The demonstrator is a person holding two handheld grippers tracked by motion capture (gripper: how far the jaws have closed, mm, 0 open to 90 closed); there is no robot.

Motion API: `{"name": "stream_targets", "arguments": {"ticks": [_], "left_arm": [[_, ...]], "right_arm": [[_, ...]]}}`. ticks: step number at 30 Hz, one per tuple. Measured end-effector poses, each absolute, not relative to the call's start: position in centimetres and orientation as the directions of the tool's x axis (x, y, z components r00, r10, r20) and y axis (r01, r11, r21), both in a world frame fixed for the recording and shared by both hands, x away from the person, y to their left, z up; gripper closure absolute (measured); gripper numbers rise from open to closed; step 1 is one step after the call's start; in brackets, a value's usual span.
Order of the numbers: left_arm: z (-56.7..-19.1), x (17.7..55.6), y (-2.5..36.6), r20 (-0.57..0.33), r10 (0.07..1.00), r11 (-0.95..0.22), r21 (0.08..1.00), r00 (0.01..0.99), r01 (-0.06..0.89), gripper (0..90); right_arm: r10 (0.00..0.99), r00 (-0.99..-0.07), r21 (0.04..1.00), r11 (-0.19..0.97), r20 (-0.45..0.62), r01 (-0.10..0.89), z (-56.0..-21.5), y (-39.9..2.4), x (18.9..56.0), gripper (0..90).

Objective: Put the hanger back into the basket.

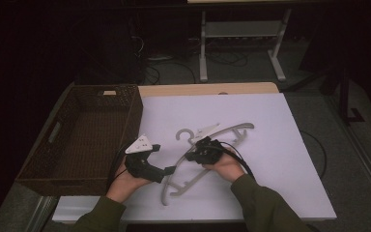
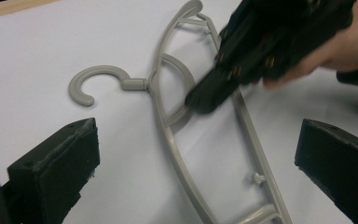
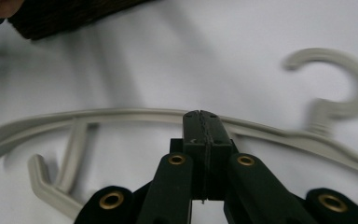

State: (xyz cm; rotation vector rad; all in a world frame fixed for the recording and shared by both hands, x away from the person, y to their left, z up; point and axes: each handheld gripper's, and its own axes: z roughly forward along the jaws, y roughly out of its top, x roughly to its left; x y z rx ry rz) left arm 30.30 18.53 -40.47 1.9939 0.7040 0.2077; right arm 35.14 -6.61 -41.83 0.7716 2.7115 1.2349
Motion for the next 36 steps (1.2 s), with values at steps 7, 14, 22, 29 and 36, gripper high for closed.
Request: {"name": "stream_targets", "arguments": {"ticks": [7, 14, 22, 29, 36], "left_arm": [[-40.6, 30.4, 18.4, -0.140, 0.557, -0.366, 0.843, 0.819, 0.393, 0.0], [-40.8, 30.4, 18.3, -0.144, 0.559, -0.367, 0.840, 0.817, 0.400, 0.0], [-41.0, 30.4, 18.1, -0.143, 0.555, -0.373, 0.837, 0.819, 0.400, 0.0], [-41.1, 30.4, 18.0, -0.136, 0.552, -0.385, 0.834, 0.823, 0.396, 0.0], [-41.2, 30.4, 17.8, -0.134, 0.553, -0.389, 0.831, 0.822, 0.397, 0.0]], "right_arm": [[0.588, -0.801, 0.752, 0.479, 0.108, 0.453, -40.5, -13.1, 35.5, 89.4], [0.690, -0.720, 0.736, 0.448, 0.076, 0.507, -41.3, -18.5, 36.0, 89.2], [0.717, -0.691, 0.717, 0.434, 0.091, 0.545, -42.4, -19.4, 37.0, 89.4], [0.723, -0.689, 0.679, 0.477, 0.058, 0.558, -43.4, -18.8, 37.5, 89.5], [0.728, -0.685, 0.651, 0.502, 0.038, 0.569, -43.9, -18.4, 37.4, 89.6]]}}
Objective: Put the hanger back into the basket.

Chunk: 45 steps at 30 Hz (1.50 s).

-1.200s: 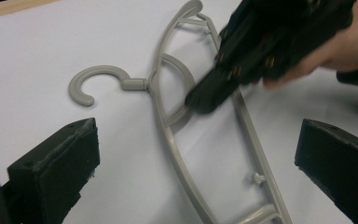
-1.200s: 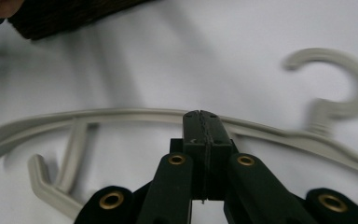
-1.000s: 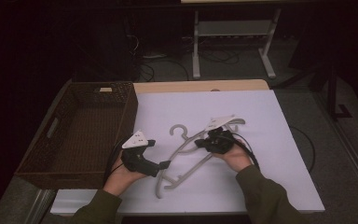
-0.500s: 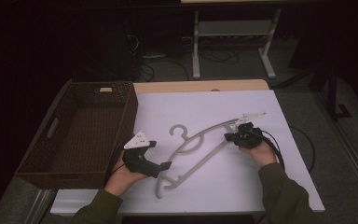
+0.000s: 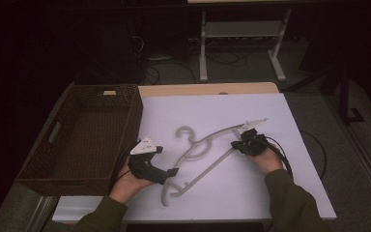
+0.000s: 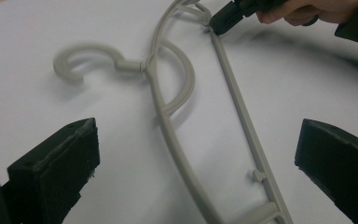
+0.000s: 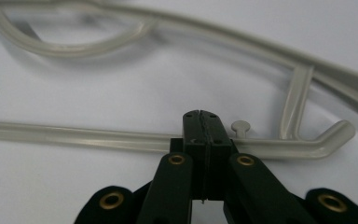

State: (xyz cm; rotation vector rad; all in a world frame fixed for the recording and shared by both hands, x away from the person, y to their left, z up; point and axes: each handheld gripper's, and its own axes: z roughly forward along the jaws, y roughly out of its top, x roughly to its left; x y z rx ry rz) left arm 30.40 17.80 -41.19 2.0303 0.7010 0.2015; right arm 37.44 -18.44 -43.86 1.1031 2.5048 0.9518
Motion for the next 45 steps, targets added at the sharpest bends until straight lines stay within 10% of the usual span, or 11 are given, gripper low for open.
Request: {"name": "stream_targets", "arguments": {"ticks": [25, 33, 45], "left_arm": [[-42.3, 32.5, 14.3, -0.066, 0.593, -0.501, 0.750, 0.803, 0.432, 0.0], [-42.9, 34.0, 13.3, -0.036, 0.598, -0.558, 0.698, 0.801, 0.448, 16.1], [-43.2, 34.6, 12.0, -0.029, 0.587, -0.608, 0.644, 0.809, 0.464, 63.3]], "right_arm": [[0.728, -0.684, 0.643, 0.507, 0.038, 0.575, -44.0, -18.4, 37.5, 89.6], [0.727, -0.686, 0.643, 0.509, 0.036, 0.572, -44.0, -18.4, 37.5, 89.7], [0.731, -0.680, 0.630, 0.506, 0.048, 0.589, -44.4, -18.6, 37.4, 89.7]]}}
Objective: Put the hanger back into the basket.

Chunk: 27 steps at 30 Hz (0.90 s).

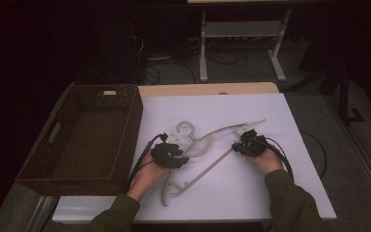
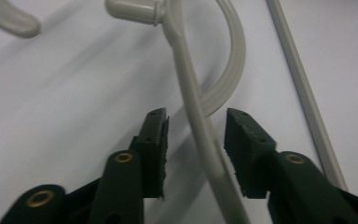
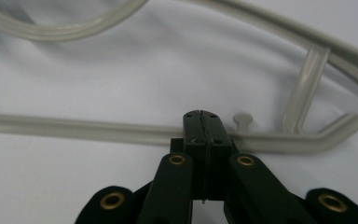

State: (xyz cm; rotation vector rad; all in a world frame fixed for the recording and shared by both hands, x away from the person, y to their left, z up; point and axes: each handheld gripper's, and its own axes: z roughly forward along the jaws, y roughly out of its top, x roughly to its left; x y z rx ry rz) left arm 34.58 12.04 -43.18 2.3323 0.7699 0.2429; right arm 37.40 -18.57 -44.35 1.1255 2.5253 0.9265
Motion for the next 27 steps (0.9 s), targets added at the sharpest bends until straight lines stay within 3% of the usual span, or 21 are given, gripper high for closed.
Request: {"name": "stream_targets", "arguments": {"ticks": [3, 4, 6, 18, 27], "left_arm": [[-43.3, 34.7, 11.7, -0.006, 0.595, -0.627, 0.623, 0.804, 0.468, 65.3], [-43.4, 34.8, 11.7, -0.005, 0.599, -0.627, 0.618, 0.801, 0.473, 71.7], [-43.2, 34.9, 11.9, -0.022, 0.601, -0.620, 0.617, 0.799, 0.484, 73.7], [-43.0, 34.6, 11.4, 0.032, 0.634, -0.632, 0.597, 0.773, 0.493, 75.8], [-42.6, 34.8, 12.1, 0.060, 0.674, -0.607, 0.612, 0.736, 0.506, 81.8]], "right_arm": [[0.730, -0.683, 0.632, 0.513, 0.035, 0.581, -44.3, -18.4, 37.3, 89.7], [0.732, -0.681, 0.631, 0.511, 0.036, 0.584, -44.3, -18.4, 37.3, 89.6], [0.728, -0.685, 0.633, 0.514, 0.035, 0.579, -44.4, -18.5, 37.4, 89.7], [0.729, -0.684, 0.633, 0.515, 0.032, 0.578, -44.3, -18.5, 37.4, 89.6], [0.729, -0.679, 0.669, 0.462, 0.087, 0.582, -43.1, -18.7, 36.9, 89.6]]}}
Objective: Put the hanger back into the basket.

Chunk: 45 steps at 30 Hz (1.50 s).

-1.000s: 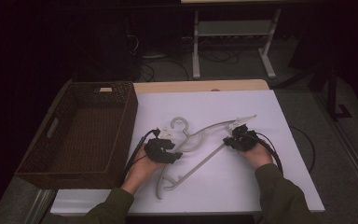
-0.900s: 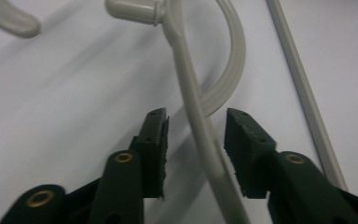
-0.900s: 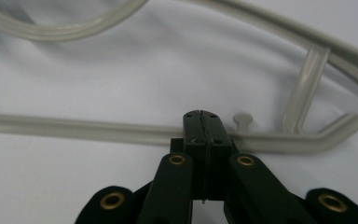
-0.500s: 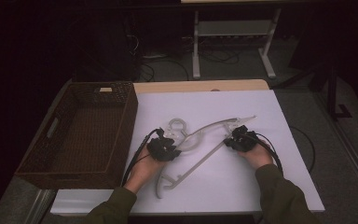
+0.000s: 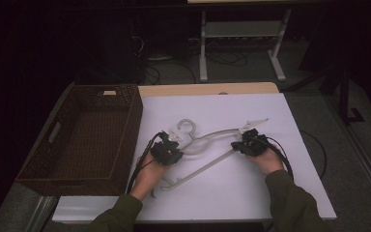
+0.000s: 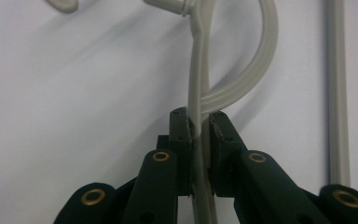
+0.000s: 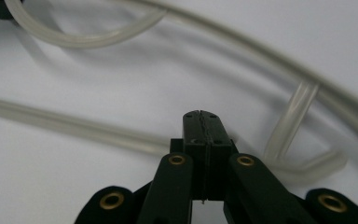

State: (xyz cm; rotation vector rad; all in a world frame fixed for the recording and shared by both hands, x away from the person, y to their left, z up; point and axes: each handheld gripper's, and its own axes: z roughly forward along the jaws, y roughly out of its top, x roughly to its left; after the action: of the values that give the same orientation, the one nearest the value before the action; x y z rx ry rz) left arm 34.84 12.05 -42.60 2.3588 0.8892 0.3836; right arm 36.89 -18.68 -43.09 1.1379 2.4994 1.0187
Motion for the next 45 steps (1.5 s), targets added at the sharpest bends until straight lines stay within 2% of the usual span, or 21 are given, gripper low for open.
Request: {"name": "stream_targets", "arguments": {"ticks": [7, 8, 9, 10, 11, 13, 17, 21, 24, 38, 45], "left_arm": [[-41.8, 34.8, 12.6, 0.040, 0.686, -0.570, 0.650, 0.727, 0.502, 81.9], [-41.7, 34.8, 12.7, 0.032, 0.687, -0.562, 0.657, 0.726, 0.503, 81.9], [-41.5, 34.8, 12.8, 0.030, 0.684, -0.563, 0.657, 0.729, 0.501, 81.9], [-41.3, 34.9, 12.9, 0.029, 0.682, -0.565, 0.656, 0.731, 0.501, 81.9], [-41.1, 34.9, 13.0, 0.026, 0.684, -0.560, 0.660, 0.729, 0.501, 82.0], [-40.8, 34.9, 13.1, 0.022, 0.684, -0.553, 0.667, 0.729, 0.500, 81.9], [-39.8, 34.8, 13.2, 0.004, 0.679, -0.545, 0.673, 0.734, 0.500, 81.9], [-38.8, 34.7, 13.5, 0.010, 0.676, -0.546, 0.678, 0.737, 0.491, 81.9], [-38.1, 34.8, 13.7, 0.010, 0.684, -0.540, 0.679, 0.729, 0.497, 81.9], [-33.6, 35.5, 14.6, 0.031, 0.693, -0.554, 0.662, 0.720, 0.504, 81.9], [-30.6, 36.0, 16.9, 0.023, 0.711, -0.527, 0.680, 0.703, 0.510, 82.0]], "right_arm": [[0.726, -0.681, 0.725, 0.416, 0.100, 0.549, -41.8, -19.3, 36.2, 89.1], [0.725, -0.682, 0.733, 0.410, 0.099, 0.542, -41.5, -19.4, 36.0, 86.0], [0.728, -0.680, 0.751, 0.397, 0.093, 0.528, -41.0, -19.7, 35.7, 78.4], [0.728, -0.680, 0.751, 0.397, 0.093, 0.528, -41.0, -19.7, 35.7, 78.4], [0.727, -0.680, 0.762, 0.386, 0.095, 0.520, -40.7, -19.8, 35.5, 74.6], [0.734, -0.672, 0.786, 0.353, 0.104, 0.508, -40.2, -19.9, 35.0, 62.1], [0.734, -0.666, 0.814, 0.303, 0.131, 0.495, -39.4, -20.4, 34.1, 44.6], [0.729, -0.670, 0.839, 0.271, 0.142, 0.472, -39.0, -21.1, 33.2, 30.1], [0.730, -0.670, 0.859, 0.251, 0.135, 0.446, -38.6, -21.6, 32.3, 23.6], [0.742, -0.656, 0.886, 0.202, 0.139, 0.417, -38.7, -24.3, 28.7, 15.5], [0.754, -0.640, 0.881, 0.195, 0.147, 0.431, -39.4, -25.2, 28.2, 14.8]]}}
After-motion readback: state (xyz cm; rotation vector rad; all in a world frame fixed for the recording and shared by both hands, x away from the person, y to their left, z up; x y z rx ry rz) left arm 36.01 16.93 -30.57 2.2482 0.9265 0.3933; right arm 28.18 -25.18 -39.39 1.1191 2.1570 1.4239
